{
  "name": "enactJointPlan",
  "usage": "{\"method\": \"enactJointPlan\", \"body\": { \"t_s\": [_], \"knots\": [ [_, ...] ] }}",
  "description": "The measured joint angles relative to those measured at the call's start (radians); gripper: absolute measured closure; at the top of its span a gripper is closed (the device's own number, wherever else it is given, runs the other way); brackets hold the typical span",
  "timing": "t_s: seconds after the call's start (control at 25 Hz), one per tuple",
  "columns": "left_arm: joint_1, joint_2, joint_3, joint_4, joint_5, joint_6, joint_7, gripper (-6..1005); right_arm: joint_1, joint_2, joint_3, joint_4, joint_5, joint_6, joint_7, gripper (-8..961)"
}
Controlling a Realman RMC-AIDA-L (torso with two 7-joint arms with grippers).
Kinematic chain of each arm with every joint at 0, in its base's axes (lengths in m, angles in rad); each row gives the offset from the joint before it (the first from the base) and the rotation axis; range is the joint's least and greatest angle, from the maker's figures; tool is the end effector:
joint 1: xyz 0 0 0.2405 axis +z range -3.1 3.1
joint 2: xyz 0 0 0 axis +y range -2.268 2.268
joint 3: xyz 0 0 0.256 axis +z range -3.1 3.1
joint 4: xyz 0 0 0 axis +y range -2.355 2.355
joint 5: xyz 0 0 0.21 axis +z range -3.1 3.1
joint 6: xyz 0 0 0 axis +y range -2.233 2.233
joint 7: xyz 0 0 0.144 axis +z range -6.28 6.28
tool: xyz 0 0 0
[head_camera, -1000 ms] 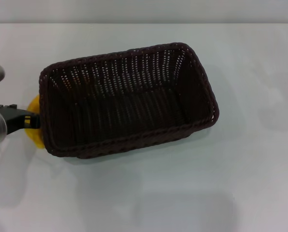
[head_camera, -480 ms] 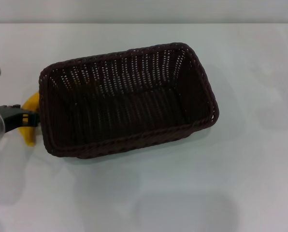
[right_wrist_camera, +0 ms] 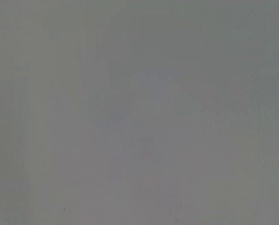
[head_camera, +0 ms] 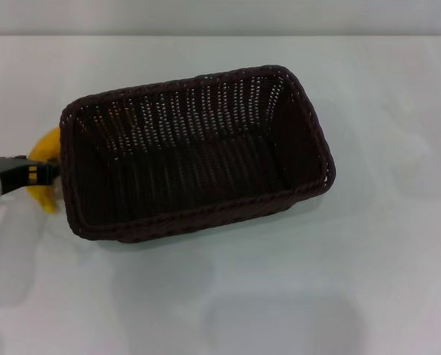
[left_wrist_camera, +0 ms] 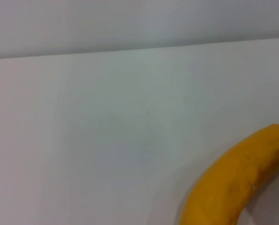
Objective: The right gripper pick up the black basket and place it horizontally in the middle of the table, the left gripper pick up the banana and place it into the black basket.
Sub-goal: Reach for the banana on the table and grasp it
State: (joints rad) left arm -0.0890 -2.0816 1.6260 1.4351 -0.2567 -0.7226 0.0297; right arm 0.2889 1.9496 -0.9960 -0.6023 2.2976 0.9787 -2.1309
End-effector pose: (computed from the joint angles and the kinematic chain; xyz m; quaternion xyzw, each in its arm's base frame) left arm -0.2925 0.3281 0.0141 -0.7419 -0.4672 0.0224 0.4805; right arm 0.3500 0.3560 0.1205 -0.7061 0.2754 0.3465 0.5527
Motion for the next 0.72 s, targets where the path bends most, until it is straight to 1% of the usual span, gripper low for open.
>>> {"method": "enactJointPlan", "body": {
  "t_s": [0.32, 0.72],
  "knots": [
    [-0.012, 0.001, -0.031, -0.008, -0.001, -0.01, -0.017, 539, 0.0, 0.0, 0.001, 0.0, -0.001, 0.001, 0.0, 98],
    [-0.027, 0.003, -0.035, -0.006, 0.008, -0.005, -0.013, 540, 0.006, 0.0, 0.006, 0.003, -0.001, 0.002, -0.001, 99]
  ]
}}
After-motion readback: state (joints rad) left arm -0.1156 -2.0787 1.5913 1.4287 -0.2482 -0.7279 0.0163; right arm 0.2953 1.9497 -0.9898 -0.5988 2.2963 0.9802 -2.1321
